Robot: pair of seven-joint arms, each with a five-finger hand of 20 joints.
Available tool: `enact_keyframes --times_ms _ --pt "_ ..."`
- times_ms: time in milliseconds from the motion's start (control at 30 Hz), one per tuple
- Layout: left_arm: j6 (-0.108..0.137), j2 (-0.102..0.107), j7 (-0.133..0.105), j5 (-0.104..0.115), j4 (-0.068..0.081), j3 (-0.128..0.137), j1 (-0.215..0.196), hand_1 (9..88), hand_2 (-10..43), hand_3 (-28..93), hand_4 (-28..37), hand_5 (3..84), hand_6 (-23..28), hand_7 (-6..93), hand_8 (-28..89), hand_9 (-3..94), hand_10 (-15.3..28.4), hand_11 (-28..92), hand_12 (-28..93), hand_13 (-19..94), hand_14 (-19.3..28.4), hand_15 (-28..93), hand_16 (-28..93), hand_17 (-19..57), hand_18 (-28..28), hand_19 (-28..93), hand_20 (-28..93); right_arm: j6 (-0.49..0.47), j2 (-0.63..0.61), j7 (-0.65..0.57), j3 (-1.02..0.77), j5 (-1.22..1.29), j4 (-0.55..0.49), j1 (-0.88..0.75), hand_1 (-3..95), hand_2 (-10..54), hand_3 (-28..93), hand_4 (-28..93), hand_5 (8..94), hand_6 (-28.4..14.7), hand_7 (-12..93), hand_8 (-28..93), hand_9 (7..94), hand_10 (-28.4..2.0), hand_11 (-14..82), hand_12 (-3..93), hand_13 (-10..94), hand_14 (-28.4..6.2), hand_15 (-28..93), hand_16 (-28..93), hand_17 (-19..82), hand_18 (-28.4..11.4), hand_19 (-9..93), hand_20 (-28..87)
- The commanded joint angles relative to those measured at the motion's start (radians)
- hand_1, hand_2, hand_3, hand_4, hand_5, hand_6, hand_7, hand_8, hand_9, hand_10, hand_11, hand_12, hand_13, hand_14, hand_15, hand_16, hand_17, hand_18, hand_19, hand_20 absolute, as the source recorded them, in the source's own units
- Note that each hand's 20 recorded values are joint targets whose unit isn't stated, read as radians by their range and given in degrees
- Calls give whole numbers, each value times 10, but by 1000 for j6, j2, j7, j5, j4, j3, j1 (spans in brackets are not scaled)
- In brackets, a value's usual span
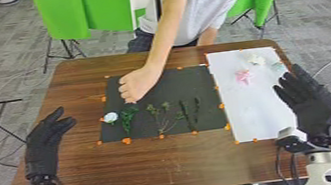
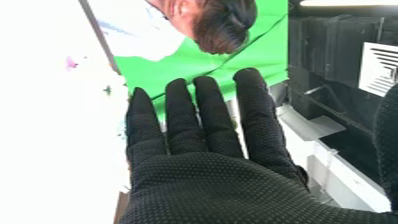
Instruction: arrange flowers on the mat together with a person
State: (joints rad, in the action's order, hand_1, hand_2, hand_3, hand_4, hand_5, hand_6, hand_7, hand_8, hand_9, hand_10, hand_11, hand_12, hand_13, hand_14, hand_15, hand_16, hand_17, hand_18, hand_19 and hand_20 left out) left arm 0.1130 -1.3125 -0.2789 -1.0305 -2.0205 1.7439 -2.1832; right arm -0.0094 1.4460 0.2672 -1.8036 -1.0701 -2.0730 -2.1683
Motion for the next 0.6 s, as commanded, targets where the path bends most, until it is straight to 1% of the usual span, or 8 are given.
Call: enact_keyframes --times_ms 33,233,400,467,600 --pt "-6 -3 12 3 2 3 -7 205 -11 681 -242 495 32 136 -51 517 154 225 165 423 185 241 20 102 127 89 201 -29 12 15 -24 -4 -4 -37 68 -52 788 -186 379 -4 93 -79 351 -139 28 103 282 -105 97 67 166 -137 27 218" --pt "-10 0 12 3 2 3 -5 205 -11 681 -242 495 34 134 -51 517 154 226 165 423 185 241 20 102 126 88 200 -32 12 7 -24 -5 -3 -35 68 -53 788 -187 380 -5 93 -80 351 -138 28 103 282 -106 98 67 166 -137 27 218" --pt "-10 0 10 4 3 4 -5 206 -11 680 -241 495 33 134 -50 517 154 226 165 423 185 241 20 101 127 88 201 -72 28 18 -54 -3 -5 -61 68 -53 788 -186 381 -5 94 -79 351 -138 28 103 282 -105 98 67 167 -137 28 218" --pt "-13 1 15 2 5 3 1 207 -11 679 -241 495 33 134 -50 517 153 226 165 423 184 241 20 101 127 88 201 -77 33 21 -61 -4 -8 -67 69 -52 787 -186 382 -4 94 -79 351 -138 28 103 282 -105 98 67 167 -136 27 217" --pt "-11 1 13 3 6 2 0 208 -12 680 -240 495 33 134 -50 517 154 226 165 423 184 241 20 101 127 89 201 -80 32 19 -64 -6 -9 -67 70 -54 787 -186 382 -4 94 -80 351 -138 28 103 284 -101 98 65 168 -136 26 217"
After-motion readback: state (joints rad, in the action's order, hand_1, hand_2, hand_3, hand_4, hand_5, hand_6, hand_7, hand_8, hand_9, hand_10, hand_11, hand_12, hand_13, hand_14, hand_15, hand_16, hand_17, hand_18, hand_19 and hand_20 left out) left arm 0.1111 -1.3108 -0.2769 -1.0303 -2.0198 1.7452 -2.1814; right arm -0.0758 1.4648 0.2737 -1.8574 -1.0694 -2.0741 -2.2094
